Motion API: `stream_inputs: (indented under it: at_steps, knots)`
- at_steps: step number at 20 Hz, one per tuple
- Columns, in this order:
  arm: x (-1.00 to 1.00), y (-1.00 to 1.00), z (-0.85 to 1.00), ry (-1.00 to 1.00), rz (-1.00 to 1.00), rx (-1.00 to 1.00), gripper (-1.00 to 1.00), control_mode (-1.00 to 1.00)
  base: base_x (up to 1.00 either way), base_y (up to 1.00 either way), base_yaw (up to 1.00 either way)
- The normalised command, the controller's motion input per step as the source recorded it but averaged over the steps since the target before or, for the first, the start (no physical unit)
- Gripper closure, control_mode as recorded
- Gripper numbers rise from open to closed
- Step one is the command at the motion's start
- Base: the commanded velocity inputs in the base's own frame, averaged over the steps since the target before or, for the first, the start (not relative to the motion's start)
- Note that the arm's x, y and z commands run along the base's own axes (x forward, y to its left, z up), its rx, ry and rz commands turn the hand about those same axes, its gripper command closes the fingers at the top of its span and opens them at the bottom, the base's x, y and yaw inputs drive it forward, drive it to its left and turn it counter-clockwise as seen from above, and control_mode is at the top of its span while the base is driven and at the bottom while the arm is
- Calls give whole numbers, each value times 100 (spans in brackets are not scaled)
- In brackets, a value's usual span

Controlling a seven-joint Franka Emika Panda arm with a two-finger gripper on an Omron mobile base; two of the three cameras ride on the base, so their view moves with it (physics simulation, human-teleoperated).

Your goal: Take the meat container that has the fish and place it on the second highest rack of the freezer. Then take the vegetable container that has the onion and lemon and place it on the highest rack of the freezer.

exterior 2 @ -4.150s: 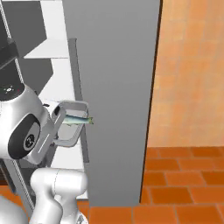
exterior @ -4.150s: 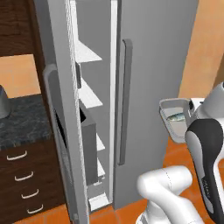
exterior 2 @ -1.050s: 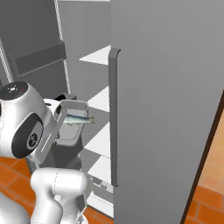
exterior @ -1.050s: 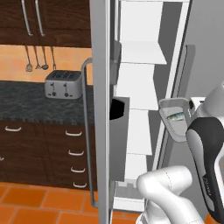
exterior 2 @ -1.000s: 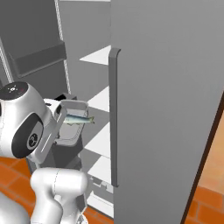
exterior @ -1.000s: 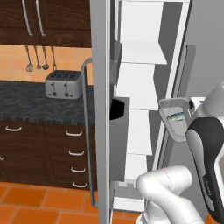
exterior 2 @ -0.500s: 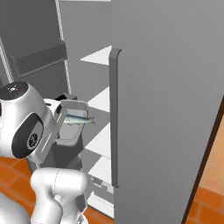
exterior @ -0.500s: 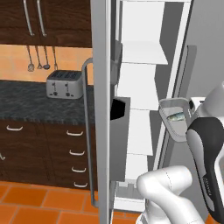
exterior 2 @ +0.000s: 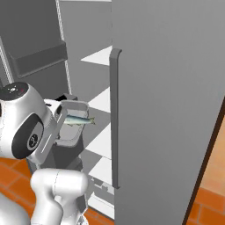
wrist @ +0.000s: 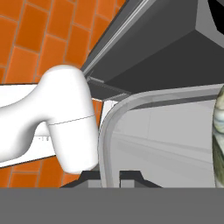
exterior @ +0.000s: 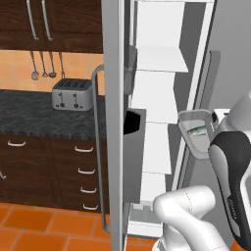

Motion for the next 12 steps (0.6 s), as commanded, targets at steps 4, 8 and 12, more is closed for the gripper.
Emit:
stream_inputs:
  at_steps: [4, 8, 12]
  knots:
    - [0, 0, 0, 0, 0, 0, 100, 100, 15, 0, 0]
    - [0, 0, 0, 0, 0, 0, 100, 100, 13, 0, 0]
    - [0, 0, 0, 0, 0, 0, 100, 100, 13, 0, 0]
